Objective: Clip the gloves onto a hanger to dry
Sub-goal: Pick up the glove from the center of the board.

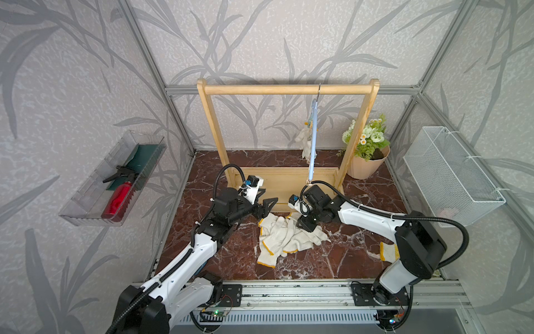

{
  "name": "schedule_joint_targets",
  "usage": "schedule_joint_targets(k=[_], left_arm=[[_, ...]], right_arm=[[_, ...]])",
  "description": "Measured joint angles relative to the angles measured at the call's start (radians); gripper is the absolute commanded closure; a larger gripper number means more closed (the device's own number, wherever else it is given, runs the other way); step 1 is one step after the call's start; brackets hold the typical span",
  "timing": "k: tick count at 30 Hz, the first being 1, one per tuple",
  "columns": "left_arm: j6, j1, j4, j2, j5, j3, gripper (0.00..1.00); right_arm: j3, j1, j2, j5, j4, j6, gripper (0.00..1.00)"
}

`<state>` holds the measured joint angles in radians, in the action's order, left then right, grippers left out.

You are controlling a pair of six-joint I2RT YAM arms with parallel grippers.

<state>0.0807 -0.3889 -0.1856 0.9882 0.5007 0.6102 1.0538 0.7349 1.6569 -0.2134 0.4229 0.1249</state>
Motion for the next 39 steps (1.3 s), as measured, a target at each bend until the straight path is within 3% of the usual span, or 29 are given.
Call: schedule_joint_targets(k=[16,23,30,33,39], left_arm=[[-0.002,0.004,0.021,-0.014,-0.021,0.0,0.29],[-0.002,0.004,0.026,-0.015,-0.025,0.0,0.28],[-0.002,0.004,0.028,-0.016,-0.024,-0.001,0.28],[-0.002,0.004,0.029,-0.016,-0.023,-0.006,0.28],[-0.006,0.006,0.027,-0.016,0.043,-0.01,0.28]], right_arm=[[0.08,0.025,0.143,0.085,-0.046,-0.005,0.67],[0.116,0.05,0.175,0.104,-0.062,-0.018,0.57],[0.129,0.056,0.183,0.135,-0.076,-0.035,0.91],[0.129,0.056,0.174,0.124,-0.059,-0.043,1.0],[0.059,0.048,-0.014,0.002,-0.019,-0.072,1.0]])
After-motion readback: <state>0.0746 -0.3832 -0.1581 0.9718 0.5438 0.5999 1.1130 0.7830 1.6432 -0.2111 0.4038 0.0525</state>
